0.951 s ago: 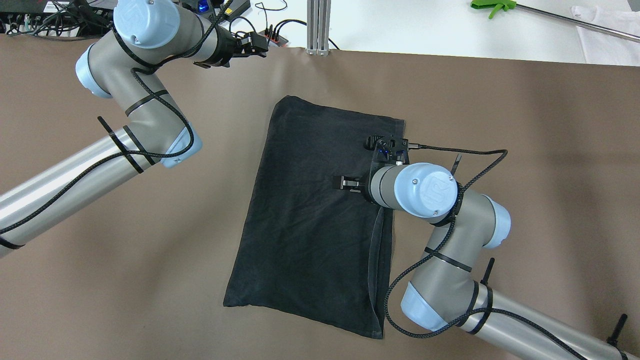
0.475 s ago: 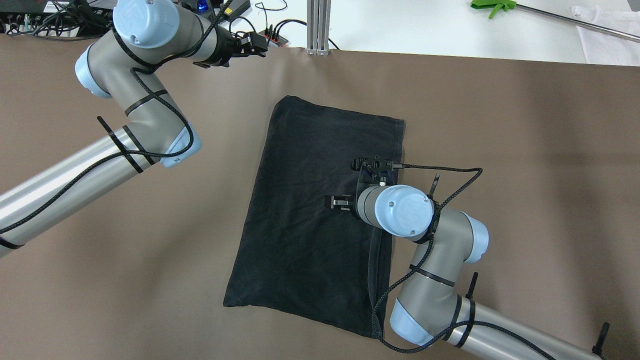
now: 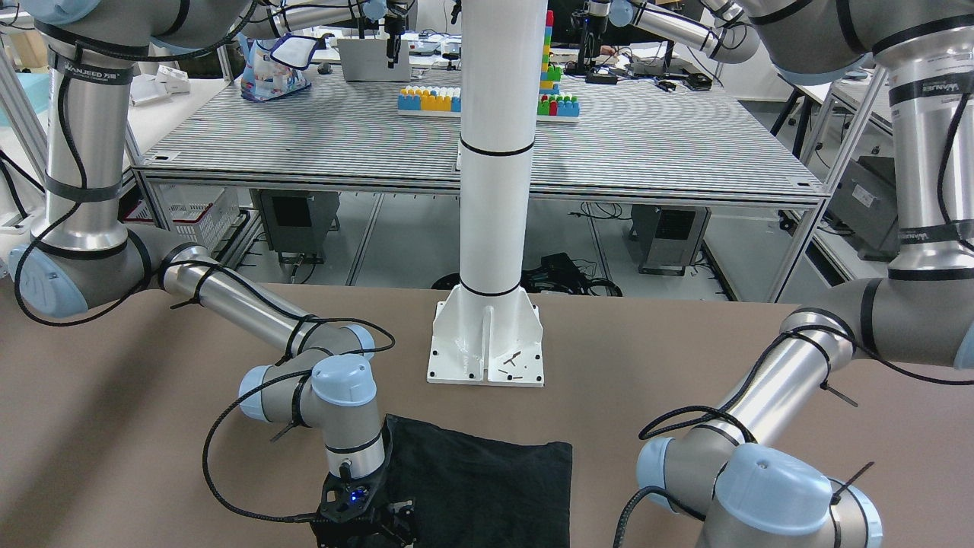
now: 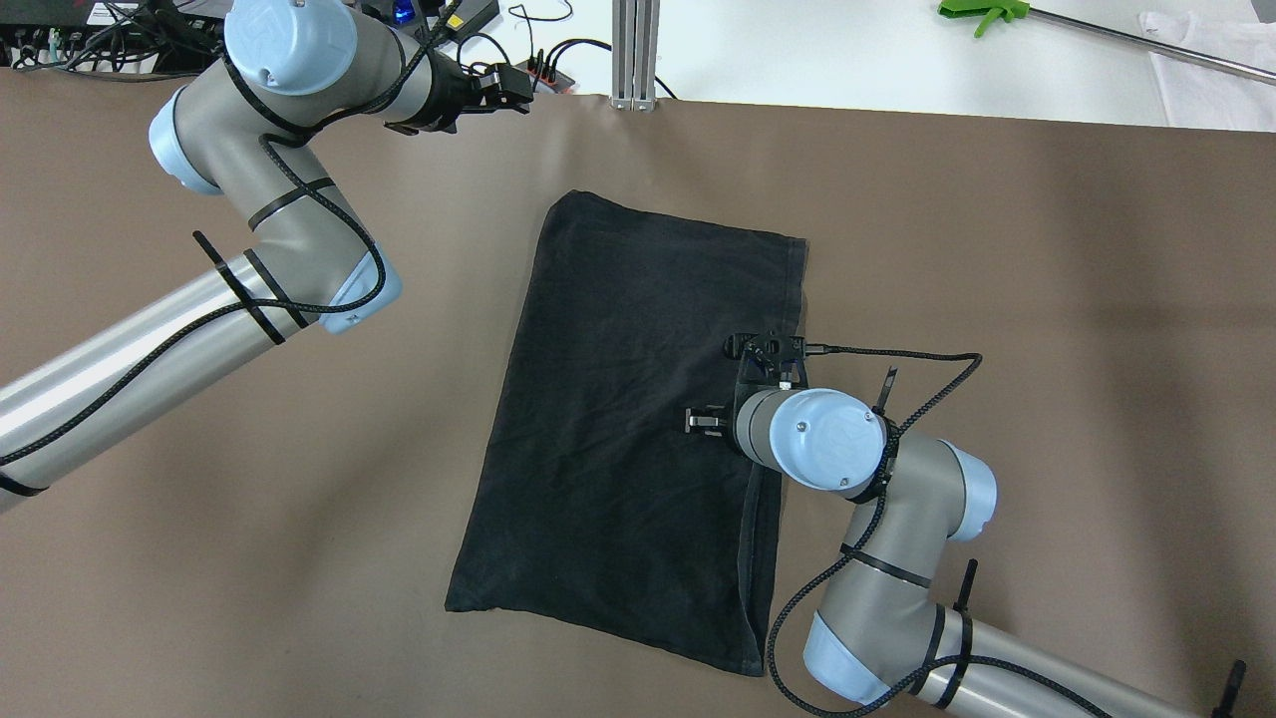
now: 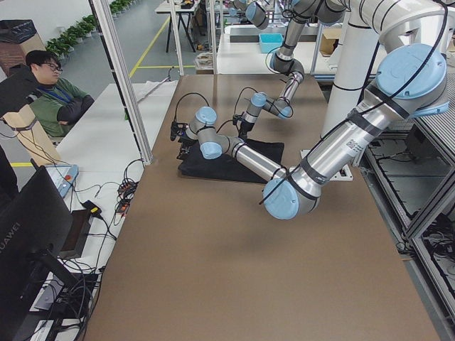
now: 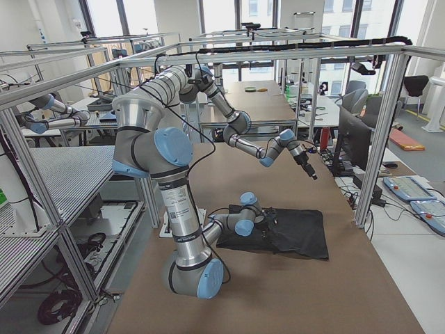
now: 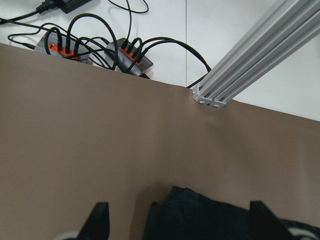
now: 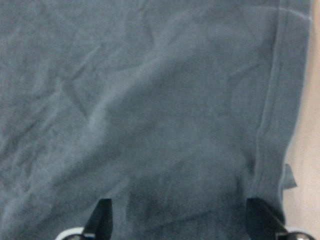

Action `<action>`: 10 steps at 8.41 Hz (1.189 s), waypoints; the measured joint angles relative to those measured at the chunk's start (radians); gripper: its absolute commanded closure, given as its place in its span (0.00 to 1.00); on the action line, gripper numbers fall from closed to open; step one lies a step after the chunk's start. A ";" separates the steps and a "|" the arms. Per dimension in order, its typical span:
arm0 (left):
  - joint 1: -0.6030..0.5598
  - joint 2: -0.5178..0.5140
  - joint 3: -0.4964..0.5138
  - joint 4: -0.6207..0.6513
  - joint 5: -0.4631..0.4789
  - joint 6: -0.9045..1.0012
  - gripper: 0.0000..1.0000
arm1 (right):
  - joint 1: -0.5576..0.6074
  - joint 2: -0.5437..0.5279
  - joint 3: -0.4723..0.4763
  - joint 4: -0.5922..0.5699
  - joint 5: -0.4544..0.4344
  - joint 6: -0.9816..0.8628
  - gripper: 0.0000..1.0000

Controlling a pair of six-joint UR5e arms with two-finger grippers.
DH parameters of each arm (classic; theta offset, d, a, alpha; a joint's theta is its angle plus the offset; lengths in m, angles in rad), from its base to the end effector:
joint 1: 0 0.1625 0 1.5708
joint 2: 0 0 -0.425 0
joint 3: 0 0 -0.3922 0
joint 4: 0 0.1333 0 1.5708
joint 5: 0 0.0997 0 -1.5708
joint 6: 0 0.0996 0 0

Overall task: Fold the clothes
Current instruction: 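Slide the right gripper down the side edge to the near corner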

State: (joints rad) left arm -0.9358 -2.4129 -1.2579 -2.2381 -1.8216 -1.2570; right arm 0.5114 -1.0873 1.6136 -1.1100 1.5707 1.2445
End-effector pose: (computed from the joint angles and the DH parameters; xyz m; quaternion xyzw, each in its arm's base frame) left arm 0.3764 -0.6939 0.1900 0.2430 0.5137 -0.1838 0.8021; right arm -0.5232 -0.4465 0.3135 0.1927 -0.4328 0.0814 0.8769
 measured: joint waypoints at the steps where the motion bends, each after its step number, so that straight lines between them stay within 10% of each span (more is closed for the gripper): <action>1: -0.001 0.000 -0.001 -0.001 0.000 0.000 0.00 | 0.000 -0.035 0.027 0.000 0.002 -0.002 0.06; 6: 0.001 0.000 -0.001 -0.001 0.002 0.000 0.00 | 0.000 -0.119 0.193 -0.019 0.052 0.024 0.06; 10: 0.001 0.000 -0.001 -0.001 0.009 -0.001 0.00 | -0.045 -0.160 0.259 0.058 0.066 0.381 0.06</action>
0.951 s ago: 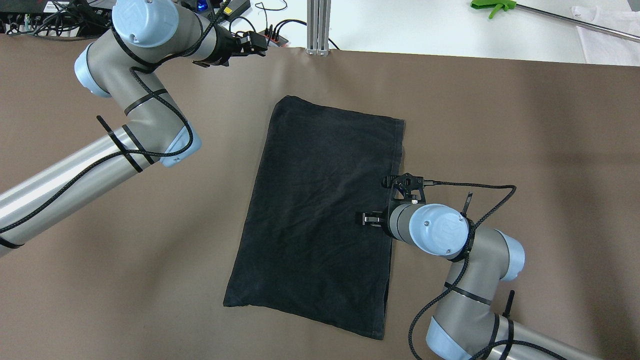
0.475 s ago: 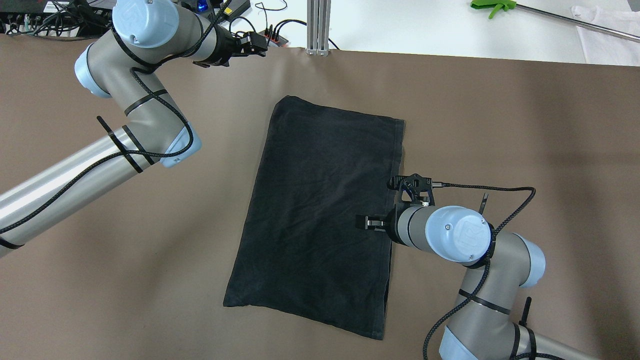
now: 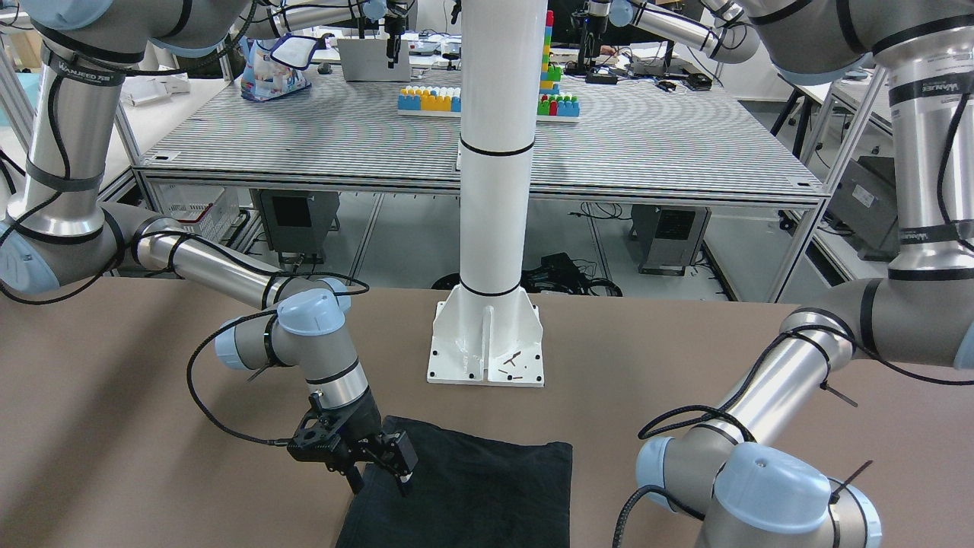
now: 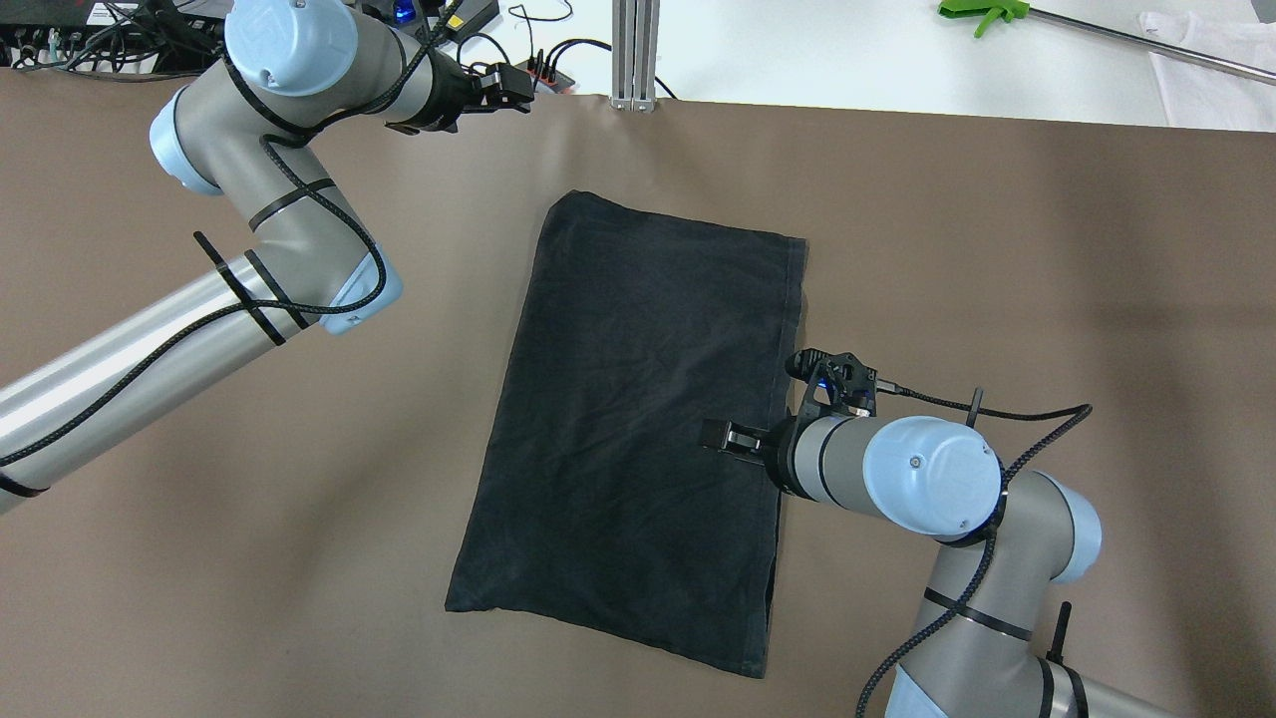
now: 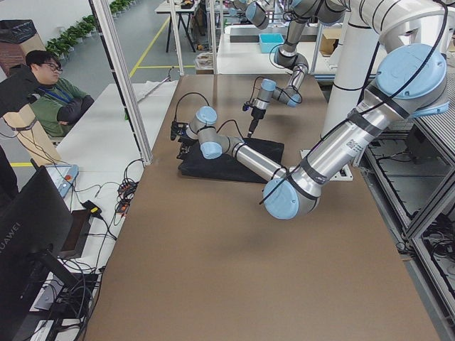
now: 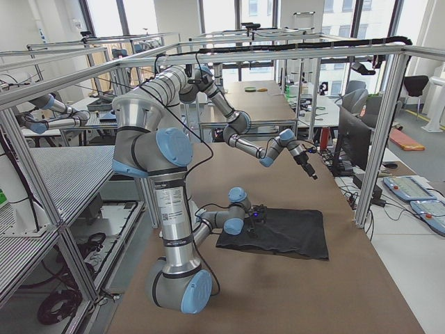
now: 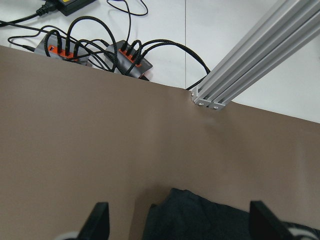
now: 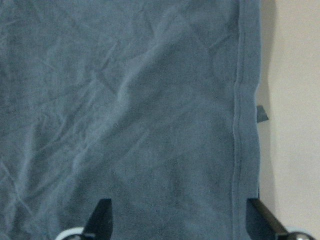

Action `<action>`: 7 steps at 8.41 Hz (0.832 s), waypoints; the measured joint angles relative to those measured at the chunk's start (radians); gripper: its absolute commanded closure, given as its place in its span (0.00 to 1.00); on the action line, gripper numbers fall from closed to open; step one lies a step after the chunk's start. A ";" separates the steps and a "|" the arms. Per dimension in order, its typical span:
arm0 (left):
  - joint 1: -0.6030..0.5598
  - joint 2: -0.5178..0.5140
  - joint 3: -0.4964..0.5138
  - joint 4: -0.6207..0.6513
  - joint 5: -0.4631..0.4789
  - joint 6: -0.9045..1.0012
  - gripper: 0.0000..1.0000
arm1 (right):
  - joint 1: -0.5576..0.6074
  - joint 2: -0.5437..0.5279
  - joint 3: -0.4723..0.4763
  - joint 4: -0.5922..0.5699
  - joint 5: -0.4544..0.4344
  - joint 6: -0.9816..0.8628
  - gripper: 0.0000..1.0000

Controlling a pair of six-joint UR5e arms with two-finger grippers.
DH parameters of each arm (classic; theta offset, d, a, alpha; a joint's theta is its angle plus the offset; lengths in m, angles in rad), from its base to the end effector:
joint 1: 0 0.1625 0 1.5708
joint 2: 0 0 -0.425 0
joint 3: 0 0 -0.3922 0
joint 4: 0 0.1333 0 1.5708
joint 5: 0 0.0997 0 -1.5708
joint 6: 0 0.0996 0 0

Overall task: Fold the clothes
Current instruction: 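Slide the right gripper down the side edge to the near corner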

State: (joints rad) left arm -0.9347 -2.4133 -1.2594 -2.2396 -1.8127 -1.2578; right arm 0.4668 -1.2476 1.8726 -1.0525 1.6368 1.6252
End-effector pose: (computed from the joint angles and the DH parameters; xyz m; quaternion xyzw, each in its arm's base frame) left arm 0.3763 -0.6938 0.1889 0.2466 0.5131 -0.1857 0.8009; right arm -0.4652 -0.3764 0.2865 0.0835 -0.5349 0.1993 0.8168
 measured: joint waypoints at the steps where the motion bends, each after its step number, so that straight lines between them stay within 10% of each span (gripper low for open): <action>1: 0.000 0.000 0.000 0.000 0.006 0.000 0.00 | -0.032 -0.023 0.007 0.056 -0.011 0.065 0.06; 7: 0.007 0.010 0.000 0.000 0.090 0.000 0.00 | -0.244 -0.112 0.009 0.202 -0.181 0.215 0.06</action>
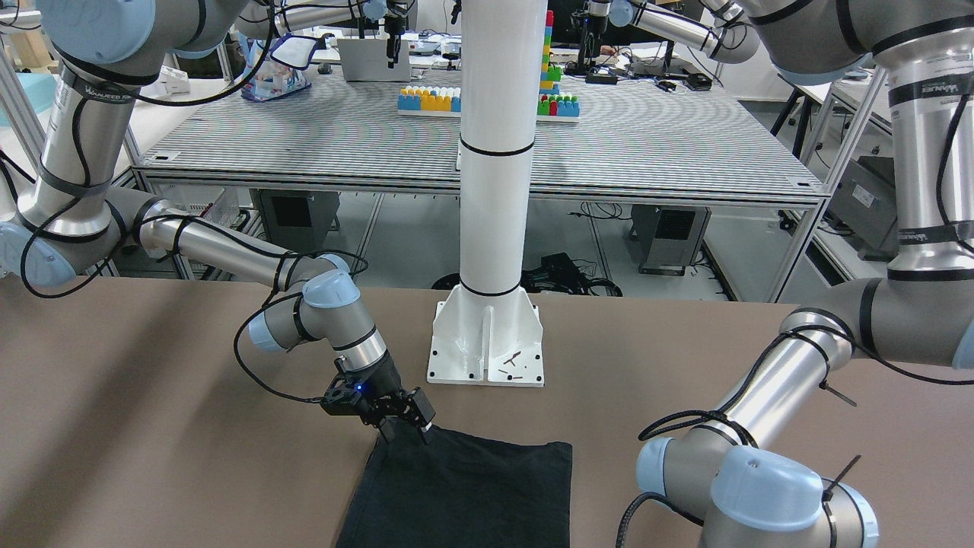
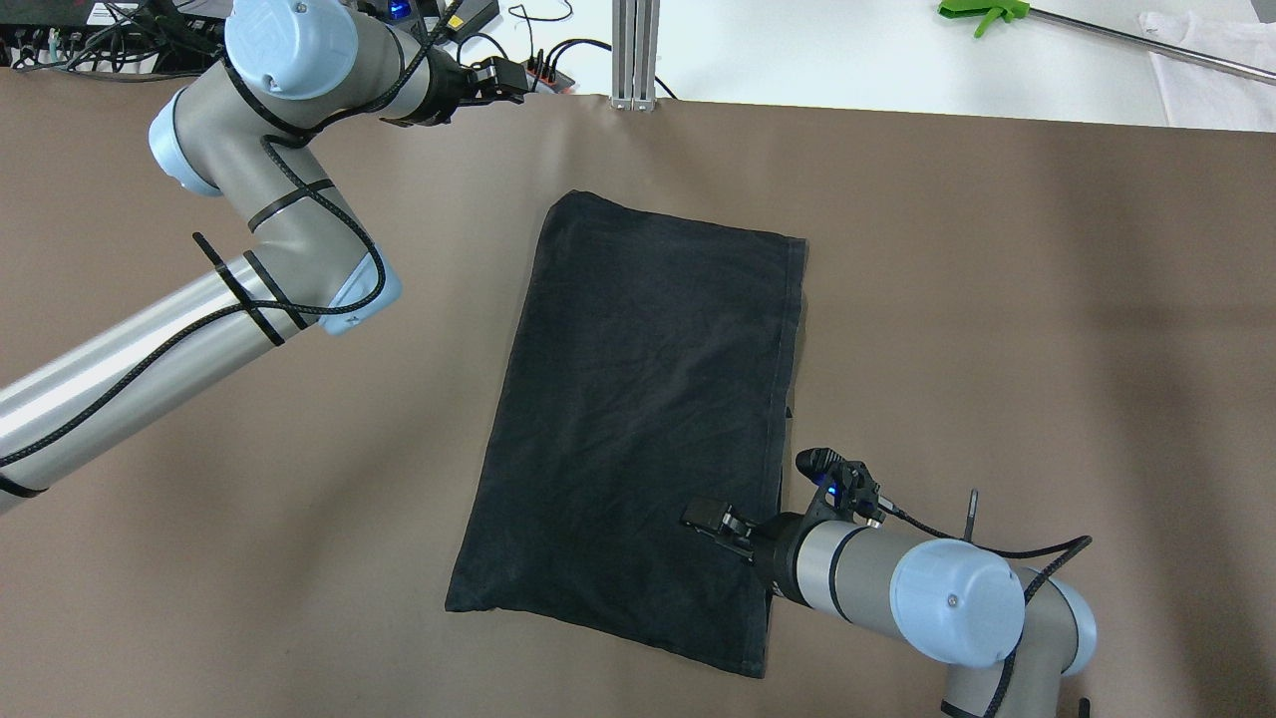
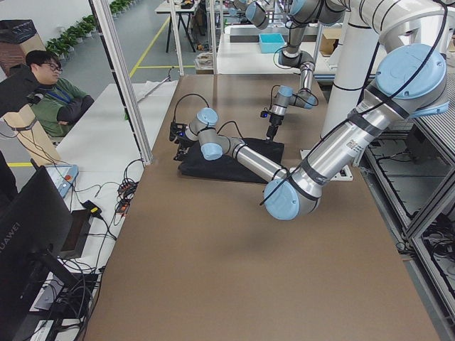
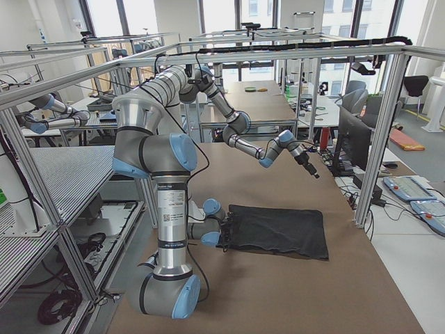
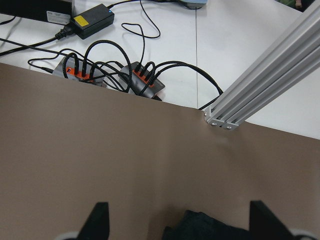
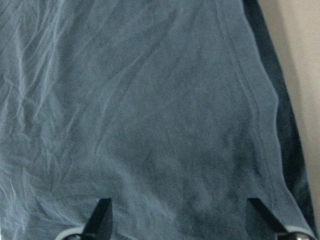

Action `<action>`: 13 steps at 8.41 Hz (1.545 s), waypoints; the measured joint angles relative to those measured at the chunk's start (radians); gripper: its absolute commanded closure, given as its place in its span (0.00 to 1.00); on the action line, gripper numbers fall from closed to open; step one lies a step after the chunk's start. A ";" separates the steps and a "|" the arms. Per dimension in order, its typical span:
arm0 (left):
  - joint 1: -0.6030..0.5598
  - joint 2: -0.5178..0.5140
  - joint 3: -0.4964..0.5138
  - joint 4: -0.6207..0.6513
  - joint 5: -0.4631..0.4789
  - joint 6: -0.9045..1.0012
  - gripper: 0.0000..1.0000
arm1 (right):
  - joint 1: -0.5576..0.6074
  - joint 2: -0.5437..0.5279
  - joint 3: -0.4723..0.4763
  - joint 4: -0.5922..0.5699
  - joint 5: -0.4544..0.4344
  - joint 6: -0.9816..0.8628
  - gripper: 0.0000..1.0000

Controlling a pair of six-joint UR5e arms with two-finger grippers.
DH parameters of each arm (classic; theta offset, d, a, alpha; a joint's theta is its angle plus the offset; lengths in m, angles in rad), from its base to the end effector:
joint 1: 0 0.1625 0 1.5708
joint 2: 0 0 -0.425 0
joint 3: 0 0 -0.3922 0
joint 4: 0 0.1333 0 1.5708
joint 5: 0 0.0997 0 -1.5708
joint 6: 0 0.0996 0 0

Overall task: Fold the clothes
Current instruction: 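Slide the right gripper down the side edge to the near corner, then grasp the near corner with the right gripper while the left reaches the other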

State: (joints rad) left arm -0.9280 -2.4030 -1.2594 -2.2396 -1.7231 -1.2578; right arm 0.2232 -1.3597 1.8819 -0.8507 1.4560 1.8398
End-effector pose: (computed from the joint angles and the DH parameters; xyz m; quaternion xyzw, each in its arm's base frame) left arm 0.3747 -0.6975 0.1976 0.2736 0.4912 -0.2093 0.8000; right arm -0.5090 -0.2639 0.3200 0.0333 -0.5819 0.2302 0.7793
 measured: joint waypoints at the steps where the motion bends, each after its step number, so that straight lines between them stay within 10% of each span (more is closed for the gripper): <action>1: 0.000 0.003 0.000 0.000 0.007 0.000 0.00 | -0.023 -0.006 -0.002 0.001 -0.020 0.003 0.06; 5: 0.004 0.010 -0.001 0.000 0.021 -0.001 0.00 | -0.080 0.006 -0.046 -0.007 -0.072 0.007 0.08; 7: 0.005 0.011 -0.001 -0.001 0.022 -0.002 0.00 | -0.077 0.031 -0.054 -0.021 -0.079 0.008 0.38; 9: 0.006 0.011 0.001 0.000 0.022 -0.002 0.00 | -0.058 0.083 -0.058 -0.074 -0.091 0.007 0.90; 13: 0.012 0.012 0.000 0.000 0.022 -0.002 0.00 | -0.027 0.110 -0.084 -0.099 -0.131 0.006 1.00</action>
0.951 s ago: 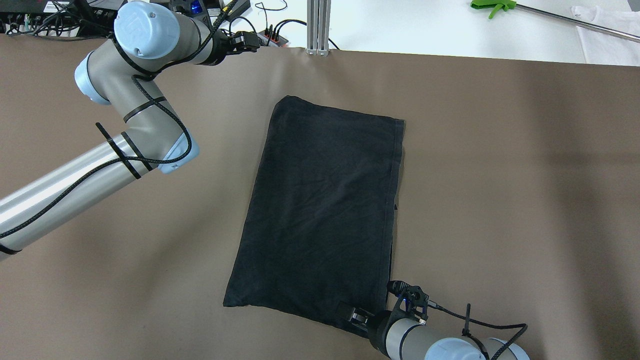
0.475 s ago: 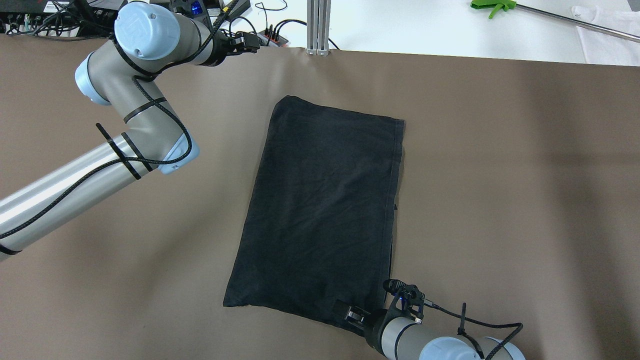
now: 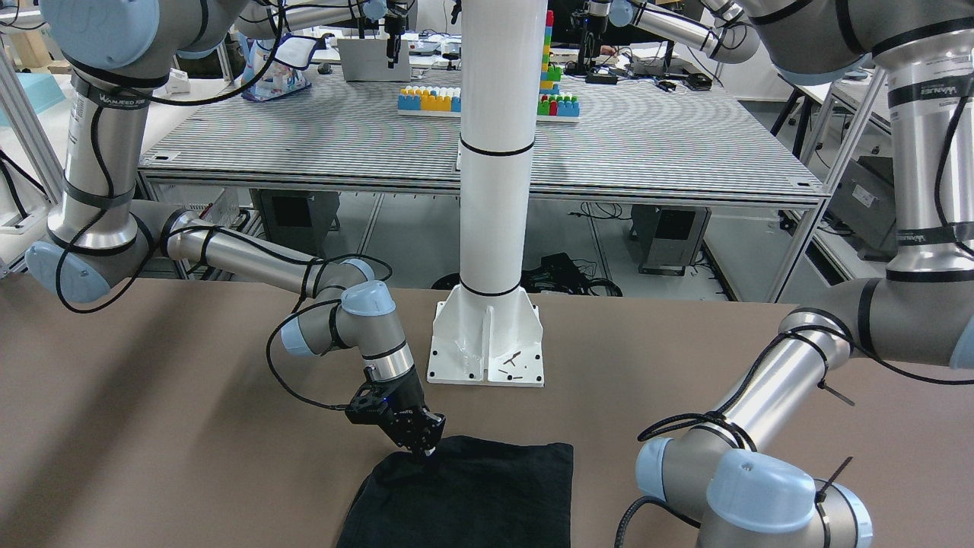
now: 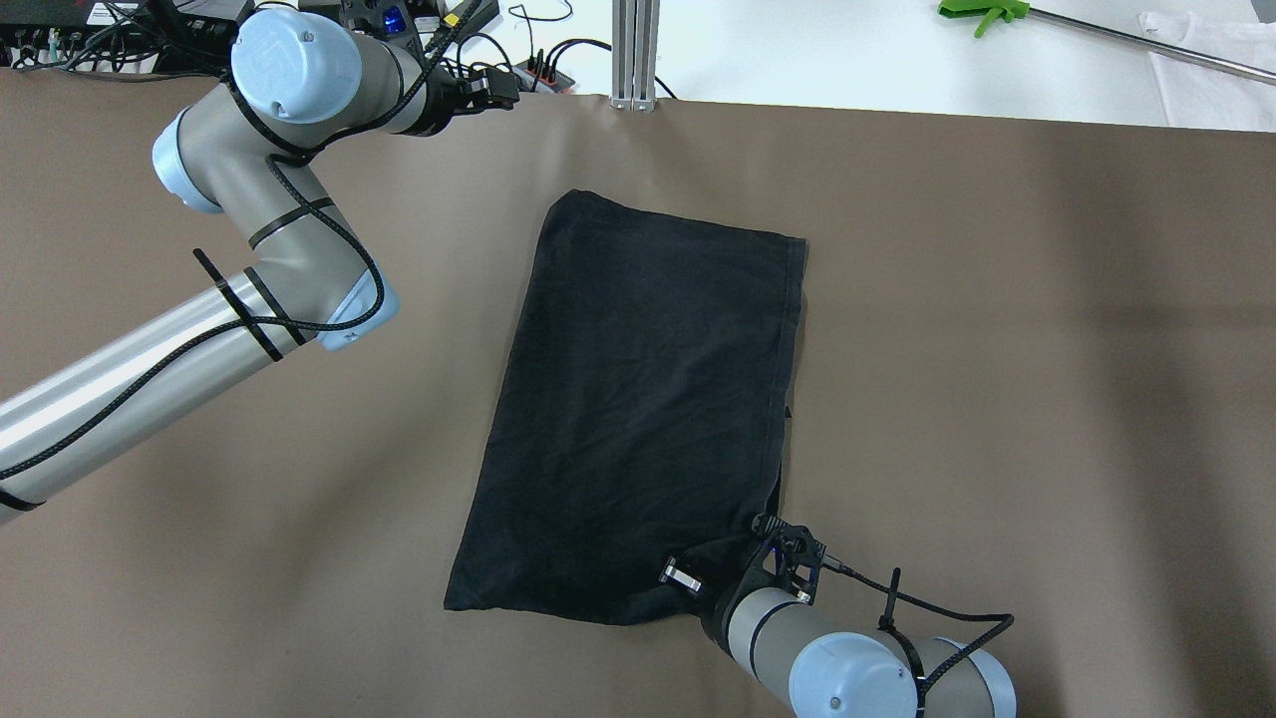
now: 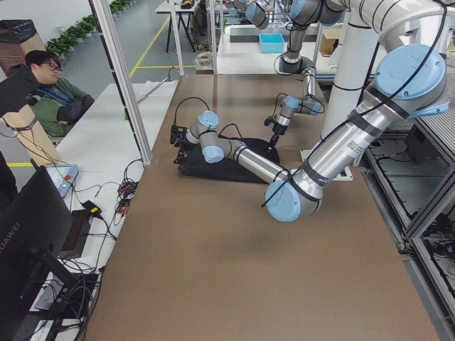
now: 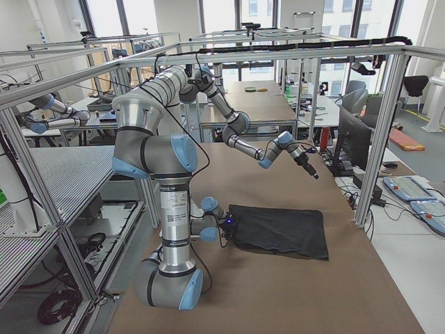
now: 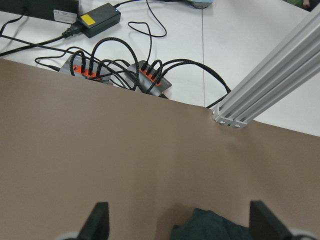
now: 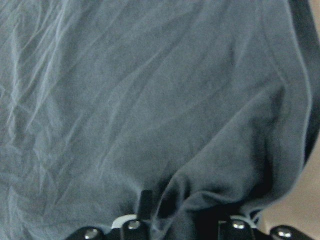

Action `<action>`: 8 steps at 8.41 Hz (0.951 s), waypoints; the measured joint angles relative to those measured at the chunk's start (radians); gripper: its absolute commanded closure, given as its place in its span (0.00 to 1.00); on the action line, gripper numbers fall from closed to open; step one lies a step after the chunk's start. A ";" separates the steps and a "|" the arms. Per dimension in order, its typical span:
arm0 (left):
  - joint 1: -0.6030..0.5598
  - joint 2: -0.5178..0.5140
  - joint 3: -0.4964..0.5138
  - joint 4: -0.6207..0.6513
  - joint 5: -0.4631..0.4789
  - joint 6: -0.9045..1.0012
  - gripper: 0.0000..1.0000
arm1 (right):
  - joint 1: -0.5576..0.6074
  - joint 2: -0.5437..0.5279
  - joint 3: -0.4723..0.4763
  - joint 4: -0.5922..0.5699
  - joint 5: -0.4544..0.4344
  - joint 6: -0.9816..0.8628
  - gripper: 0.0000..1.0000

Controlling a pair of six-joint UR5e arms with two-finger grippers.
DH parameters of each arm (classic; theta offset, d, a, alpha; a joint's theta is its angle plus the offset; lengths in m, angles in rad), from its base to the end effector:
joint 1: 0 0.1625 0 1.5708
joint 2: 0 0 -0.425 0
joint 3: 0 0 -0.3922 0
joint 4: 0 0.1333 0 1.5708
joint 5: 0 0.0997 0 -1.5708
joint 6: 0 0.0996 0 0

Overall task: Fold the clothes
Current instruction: 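Grasp the near corner with the right gripper while the left reaches the other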

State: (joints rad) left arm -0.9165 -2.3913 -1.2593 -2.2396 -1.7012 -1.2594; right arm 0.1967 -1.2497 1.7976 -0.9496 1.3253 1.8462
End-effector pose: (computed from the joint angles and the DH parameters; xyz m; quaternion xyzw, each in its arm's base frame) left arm 0.3809 -0.6944 0.2069 0.2750 0.4843 -0.2127 0.8029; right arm -0.5545 -0.2711 0.3075 0.0805 -0.5513 0.2593 0.7889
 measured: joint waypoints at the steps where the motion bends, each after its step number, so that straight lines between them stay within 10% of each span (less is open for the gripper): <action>1: 0.004 -0.001 0.000 0.000 0.000 0.000 0.00 | 0.004 0.000 -0.001 0.000 -0.001 0.000 1.00; 5: 0.032 0.012 -0.049 0.003 -0.034 -0.114 0.00 | 0.061 -0.005 0.026 0.009 0.039 -0.036 1.00; 8: 0.141 0.155 -0.272 0.004 -0.045 -0.356 0.00 | 0.110 -0.035 0.082 0.014 0.109 -0.123 1.00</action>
State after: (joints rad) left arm -0.7753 -2.2365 -1.5309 -2.2357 -1.7457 -1.6158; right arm 0.3071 -1.2846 1.8793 -0.9360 1.4342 1.7234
